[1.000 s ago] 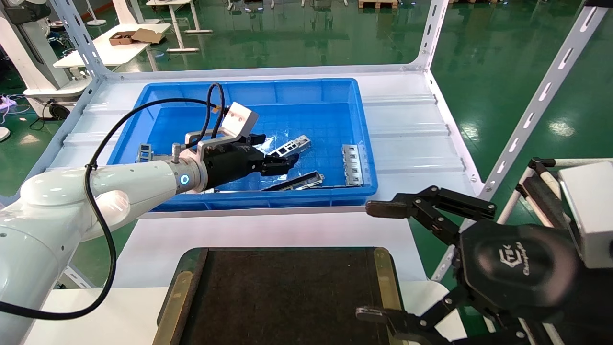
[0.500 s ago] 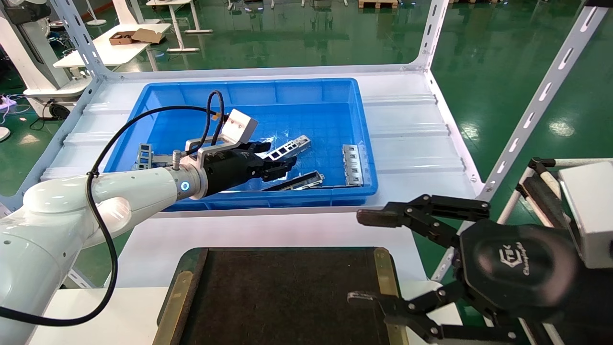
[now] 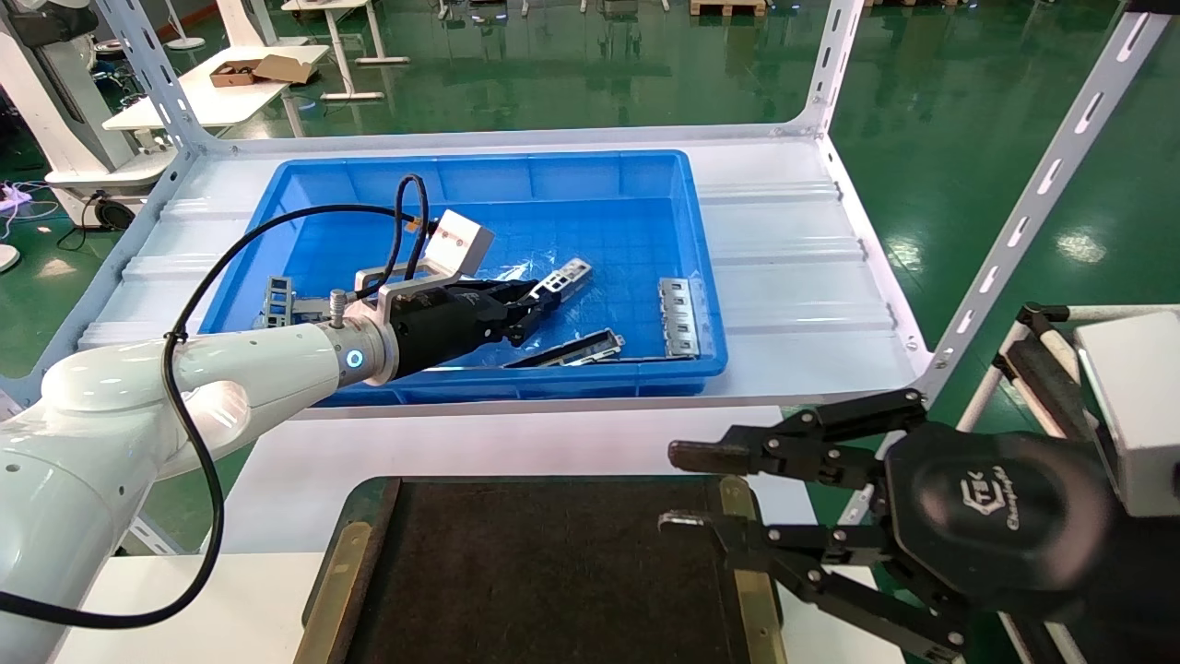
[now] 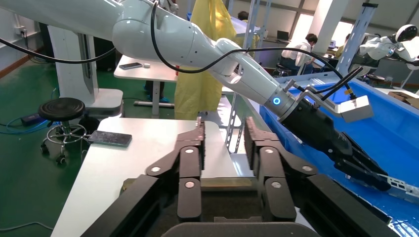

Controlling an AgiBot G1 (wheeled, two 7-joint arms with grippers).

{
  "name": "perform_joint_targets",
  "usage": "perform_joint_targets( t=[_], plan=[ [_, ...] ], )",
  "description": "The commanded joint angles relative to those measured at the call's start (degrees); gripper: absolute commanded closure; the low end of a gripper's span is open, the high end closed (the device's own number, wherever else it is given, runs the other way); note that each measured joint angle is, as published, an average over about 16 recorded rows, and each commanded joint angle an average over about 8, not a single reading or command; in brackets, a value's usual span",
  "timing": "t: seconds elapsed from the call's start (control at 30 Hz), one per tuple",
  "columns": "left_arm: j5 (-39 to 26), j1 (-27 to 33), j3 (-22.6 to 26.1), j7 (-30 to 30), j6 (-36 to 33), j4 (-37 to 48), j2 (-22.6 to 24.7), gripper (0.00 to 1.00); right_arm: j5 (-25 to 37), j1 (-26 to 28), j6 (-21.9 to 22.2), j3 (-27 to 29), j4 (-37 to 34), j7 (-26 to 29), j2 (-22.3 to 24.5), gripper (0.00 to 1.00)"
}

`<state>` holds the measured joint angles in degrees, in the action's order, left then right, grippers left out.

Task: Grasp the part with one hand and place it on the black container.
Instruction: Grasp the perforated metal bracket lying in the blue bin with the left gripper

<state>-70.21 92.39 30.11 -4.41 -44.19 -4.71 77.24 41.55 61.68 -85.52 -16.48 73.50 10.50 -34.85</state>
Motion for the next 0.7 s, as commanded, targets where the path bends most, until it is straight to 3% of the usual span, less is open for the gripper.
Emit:
perform_joint_targets(
  t=[0.03, 0.43, 0.7],
  plan=[
    [0.1, 0.0, 0.1, 0.1, 0.0, 0.1, 0.0, 1.00, 0.0, 0.0, 0.0, 0.0, 0.0, 0.0, 0.0, 1.00],
    [1.5, 0.4, -0.2, -0.5, -1.9, -0.4, -0.4, 1.00, 0.0, 0.0, 0.0, -0.1, 0.0, 0.0, 0.0, 1.00],
    [4.8, 1.6, -2.2, -2.5, -9.0, -2.1, -2.5, 1.00, -0.1, 0.0, 0.0, -0.1, 0.0, 0.0, 0.0, 1.00]
  ],
)
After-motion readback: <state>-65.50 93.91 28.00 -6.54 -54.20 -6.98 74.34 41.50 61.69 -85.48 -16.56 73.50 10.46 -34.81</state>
